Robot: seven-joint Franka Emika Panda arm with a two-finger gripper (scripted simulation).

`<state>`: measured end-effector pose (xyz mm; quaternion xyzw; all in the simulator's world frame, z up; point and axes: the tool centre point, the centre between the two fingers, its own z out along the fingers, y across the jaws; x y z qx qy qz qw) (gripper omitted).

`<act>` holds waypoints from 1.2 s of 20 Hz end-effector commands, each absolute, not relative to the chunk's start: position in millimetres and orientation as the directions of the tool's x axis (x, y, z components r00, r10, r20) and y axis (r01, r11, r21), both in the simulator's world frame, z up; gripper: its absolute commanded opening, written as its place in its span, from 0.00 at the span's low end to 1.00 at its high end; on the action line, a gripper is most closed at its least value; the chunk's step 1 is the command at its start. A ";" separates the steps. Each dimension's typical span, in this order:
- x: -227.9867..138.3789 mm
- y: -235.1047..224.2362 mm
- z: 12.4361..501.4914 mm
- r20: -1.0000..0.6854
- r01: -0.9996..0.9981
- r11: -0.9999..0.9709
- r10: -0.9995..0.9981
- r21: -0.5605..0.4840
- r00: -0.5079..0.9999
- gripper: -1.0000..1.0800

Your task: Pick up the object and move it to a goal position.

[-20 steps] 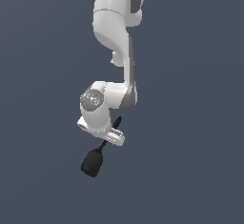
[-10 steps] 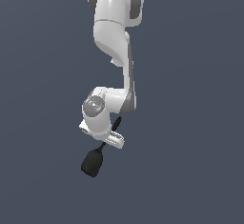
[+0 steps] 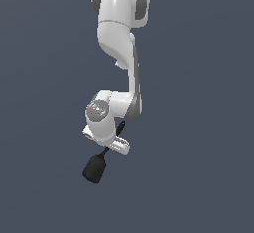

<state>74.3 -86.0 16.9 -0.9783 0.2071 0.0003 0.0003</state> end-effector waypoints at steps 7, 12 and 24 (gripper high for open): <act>72.0 -84.0 28.9 -0.001 -0.405 -0.914 -0.405 0.000 0.914 0.00; 67.5 -79.8 52.9 -0.001 -0.405 -0.914 -0.405 0.000 0.914 0.00; 45.9 -60.7 169.8 -0.001 -0.406 -0.914 -0.406 -0.001 0.914 0.00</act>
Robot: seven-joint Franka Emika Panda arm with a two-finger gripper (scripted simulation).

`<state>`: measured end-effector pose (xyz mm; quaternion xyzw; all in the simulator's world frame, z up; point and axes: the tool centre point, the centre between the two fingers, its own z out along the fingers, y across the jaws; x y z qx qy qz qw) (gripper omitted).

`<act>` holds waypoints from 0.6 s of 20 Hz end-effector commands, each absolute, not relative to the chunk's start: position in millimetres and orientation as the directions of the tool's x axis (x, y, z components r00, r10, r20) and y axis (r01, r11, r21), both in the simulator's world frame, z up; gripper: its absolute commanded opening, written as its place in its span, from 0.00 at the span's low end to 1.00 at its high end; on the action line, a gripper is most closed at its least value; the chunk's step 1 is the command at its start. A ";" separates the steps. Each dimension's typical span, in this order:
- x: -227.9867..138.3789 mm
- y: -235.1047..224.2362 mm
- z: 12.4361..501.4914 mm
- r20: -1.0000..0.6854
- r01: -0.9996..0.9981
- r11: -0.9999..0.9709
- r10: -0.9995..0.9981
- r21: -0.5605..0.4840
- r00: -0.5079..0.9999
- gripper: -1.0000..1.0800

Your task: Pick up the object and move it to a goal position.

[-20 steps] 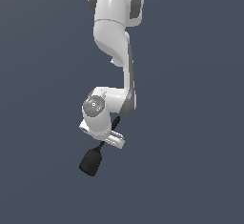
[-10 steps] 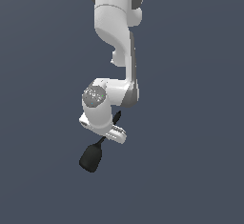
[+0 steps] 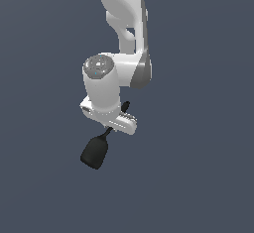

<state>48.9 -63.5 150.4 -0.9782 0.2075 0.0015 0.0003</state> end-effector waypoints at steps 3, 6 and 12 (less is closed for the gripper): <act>39.4 -54.7 206.0 -0.001 -0.406 -0.914 -0.406 -0.001 0.914 0.00; 33.2 -48.9 242.2 -0.001 -0.406 -0.914 -0.406 -0.001 0.914 0.00; 21.3 -37.4 313.9 0.000 -0.407 -0.914 -0.407 0.000 0.914 0.00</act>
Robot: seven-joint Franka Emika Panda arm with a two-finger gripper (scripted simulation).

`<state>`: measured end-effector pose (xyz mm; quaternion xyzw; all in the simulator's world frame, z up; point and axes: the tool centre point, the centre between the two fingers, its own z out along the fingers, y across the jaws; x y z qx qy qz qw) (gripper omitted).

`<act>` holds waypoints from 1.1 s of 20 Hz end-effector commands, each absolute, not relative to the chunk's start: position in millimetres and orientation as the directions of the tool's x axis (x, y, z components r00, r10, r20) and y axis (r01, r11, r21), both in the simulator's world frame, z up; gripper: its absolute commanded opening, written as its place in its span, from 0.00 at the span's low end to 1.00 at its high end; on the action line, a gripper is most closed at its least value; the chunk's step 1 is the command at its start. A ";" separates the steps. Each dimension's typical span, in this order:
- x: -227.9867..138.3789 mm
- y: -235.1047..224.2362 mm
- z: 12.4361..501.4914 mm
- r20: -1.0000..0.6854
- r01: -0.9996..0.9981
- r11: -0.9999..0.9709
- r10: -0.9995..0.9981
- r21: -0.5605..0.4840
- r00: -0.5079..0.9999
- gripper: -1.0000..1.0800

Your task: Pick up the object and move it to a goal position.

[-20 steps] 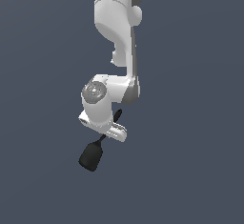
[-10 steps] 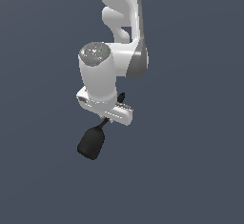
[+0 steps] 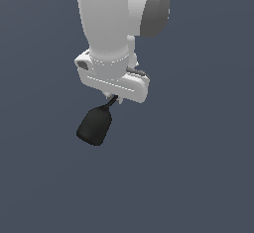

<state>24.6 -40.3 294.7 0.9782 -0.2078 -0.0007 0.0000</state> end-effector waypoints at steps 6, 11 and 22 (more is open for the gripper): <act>10.8 -26.2 383.4 0.000 -0.407 -0.914 -0.407 0.001 0.914 0.00; 4.8 -18.4 430.8 0.000 -0.407 -0.914 -0.407 0.001 0.914 0.00; 0.4 -9.5 482.4 0.000 -0.406 -0.914 -0.406 0.000 0.914 0.00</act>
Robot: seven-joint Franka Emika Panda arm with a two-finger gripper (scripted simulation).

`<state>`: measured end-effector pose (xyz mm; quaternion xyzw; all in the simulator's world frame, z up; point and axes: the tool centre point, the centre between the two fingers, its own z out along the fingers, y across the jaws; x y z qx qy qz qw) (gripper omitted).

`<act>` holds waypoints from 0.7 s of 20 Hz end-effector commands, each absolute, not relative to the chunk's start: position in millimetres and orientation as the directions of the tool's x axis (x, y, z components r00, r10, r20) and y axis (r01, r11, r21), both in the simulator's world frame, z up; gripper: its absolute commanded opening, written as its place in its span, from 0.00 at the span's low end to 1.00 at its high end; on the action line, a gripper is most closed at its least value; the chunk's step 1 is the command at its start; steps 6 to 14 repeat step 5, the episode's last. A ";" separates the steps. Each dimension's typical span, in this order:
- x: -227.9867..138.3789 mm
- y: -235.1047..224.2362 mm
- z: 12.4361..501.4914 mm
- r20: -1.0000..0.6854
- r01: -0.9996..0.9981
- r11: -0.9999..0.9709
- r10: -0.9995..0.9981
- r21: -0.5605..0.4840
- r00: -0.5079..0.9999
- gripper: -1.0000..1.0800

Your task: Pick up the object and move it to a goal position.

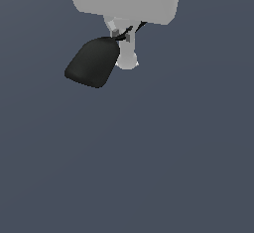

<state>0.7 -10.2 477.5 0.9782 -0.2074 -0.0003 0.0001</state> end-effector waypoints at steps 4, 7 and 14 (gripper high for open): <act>0.7 -8.9 486.0 0.000 -0.406 -0.914 -0.406 0.000 0.914 0.00; 0.7 -8.9 486.1 0.000 -0.406 -0.914 -0.406 0.000 0.914 0.00; 0.7 -8.9 486.1 0.000 -0.406 -0.914 -0.406 0.000 0.914 0.00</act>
